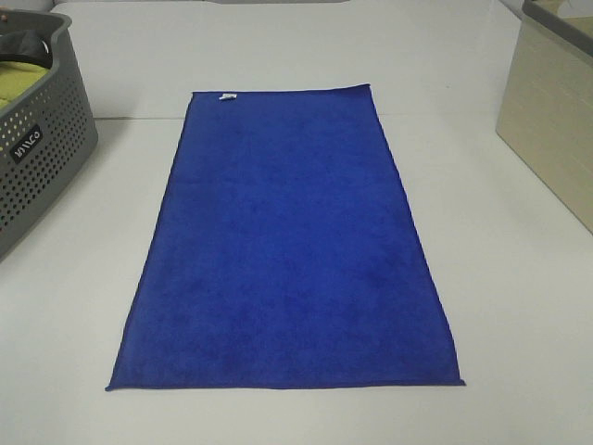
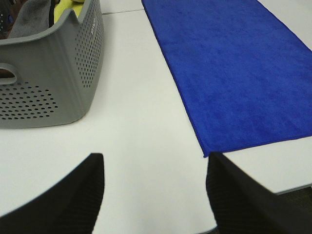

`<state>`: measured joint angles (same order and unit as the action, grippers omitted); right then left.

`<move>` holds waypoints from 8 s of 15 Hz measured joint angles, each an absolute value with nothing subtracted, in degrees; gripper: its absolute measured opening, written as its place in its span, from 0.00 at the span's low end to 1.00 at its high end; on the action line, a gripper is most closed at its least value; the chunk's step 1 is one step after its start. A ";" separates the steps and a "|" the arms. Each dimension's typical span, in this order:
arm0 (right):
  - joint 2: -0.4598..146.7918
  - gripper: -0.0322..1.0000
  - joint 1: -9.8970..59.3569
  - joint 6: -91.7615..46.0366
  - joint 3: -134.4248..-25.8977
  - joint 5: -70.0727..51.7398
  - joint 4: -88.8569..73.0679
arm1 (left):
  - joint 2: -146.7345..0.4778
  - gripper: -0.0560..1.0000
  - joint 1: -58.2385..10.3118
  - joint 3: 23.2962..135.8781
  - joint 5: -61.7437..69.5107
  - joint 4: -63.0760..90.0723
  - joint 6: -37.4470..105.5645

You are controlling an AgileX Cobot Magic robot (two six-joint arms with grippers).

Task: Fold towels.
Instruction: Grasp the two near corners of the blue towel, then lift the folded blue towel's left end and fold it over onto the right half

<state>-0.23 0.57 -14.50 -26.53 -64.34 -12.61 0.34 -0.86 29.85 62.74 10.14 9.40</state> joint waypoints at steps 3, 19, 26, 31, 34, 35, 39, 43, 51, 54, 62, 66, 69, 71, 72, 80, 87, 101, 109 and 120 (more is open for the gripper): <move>-0.23 0.76 0.57 -14.50 -26.53 -64.34 -12.61 | 0.34 0.61 -0.86 29.85 62.74 10.14 9.40; -0.23 0.76 0.57 -14.50 -26.53 -64.34 -12.61 | 0.34 0.61 -0.86 29.85 62.74 10.14 9.40; -0.23 0.76 0.57 -14.50 -26.53 -64.34 -12.61 | 0.34 0.61 -0.86 29.85 62.74 10.14 9.40; -0.23 0.76 0.57 -14.50 -26.53 -64.34 -12.61 | 0.34 0.61 -0.86 29.85 62.74 10.14 9.40; -0.23 0.76 0.57 -14.50 -26.53 -64.34 -12.61 | 0.34 0.61 -0.86 29.85 62.74 10.14 9.40; -0.23 0.76 0.57 -14.50 -26.53 -64.34 -12.61 | 0.34 0.61 -0.86 29.85 62.74 10.14 9.40; -0.23 0.76 0.57 -14.50 -26.53 -64.34 -12.61 | 0.34 0.61 -0.86 29.85 62.74 10.14 9.40; -0.23 0.76 0.57 -14.50 -26.53 -64.34 -12.61 | 0.34 0.61 -0.86 29.85 62.74 10.14 9.40; -0.23 0.76 0.57 -14.50 -26.53 -64.34 -12.61 | 0.34 0.61 -0.86 29.85 62.74 10.31 9.40; -0.23 0.76 0.57 -14.50 -26.53 -64.34 -12.61 | 0.34 0.61 -0.86 29.85 62.74 10.37 9.40; 8.94 0.75 0.57 -13.98 -27.27 -54.55 -12.38 | -9.00 0.61 -0.86 27.50 42.34 14.61 1.03; 25.10 0.75 0.57 -10.83 -27.33 -49.22 -13.01 | -24.75 0.61 -0.86 26.99 39.13 25.50 0.69; 42.11 0.75 0.57 -9.40 -27.39 -46.07 -15.13 | -43.77 0.61 -0.86 26.99 37.47 36.96 8.71; 51.51 0.75 0.57 -9.40 -27.96 -44.58 -16.44 | -53.97 0.61 -0.86 26.99 35.87 45.03 16.73; 53.86 0.75 0.57 -9.40 -28.42 -44.52 -16.84 | -56.78 0.61 -0.86 26.99 35.47 47.33 18.96; 81.88 0.75 0.52 -9.74 -37.59 -42.23 -19.37 | -87.20 0.61 -0.86 30.77 35.70 68.81 42.86; 97.00 0.69 -6.70 -30.54 -38.16 -39.94 -39.08 | -100.10 0.65 -0.86 31.80 35.47 74.03 52.25; 109.89 0.54 4.76 -42.57 -40.34 -38.90 -59.70 | -107.83 0.53 -9.85 36.15 31.63 80.62 58.10; 109.84 0.05 4.81 -35.58 -39.94 -37.76 -55.29 | -104.16 0.06 -10.03 35.75 31.11 75.97 57.70; 86.80 0.05 4.81 -24.35 -25.95 -41.02 -43.26 | -84.05 0.06 -10.03 19.65 37.30 70.87 49.33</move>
<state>86.80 4.81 -24.35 -25.95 -41.02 -43.26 -84.05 -10.03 19.65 37.30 70.87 49.33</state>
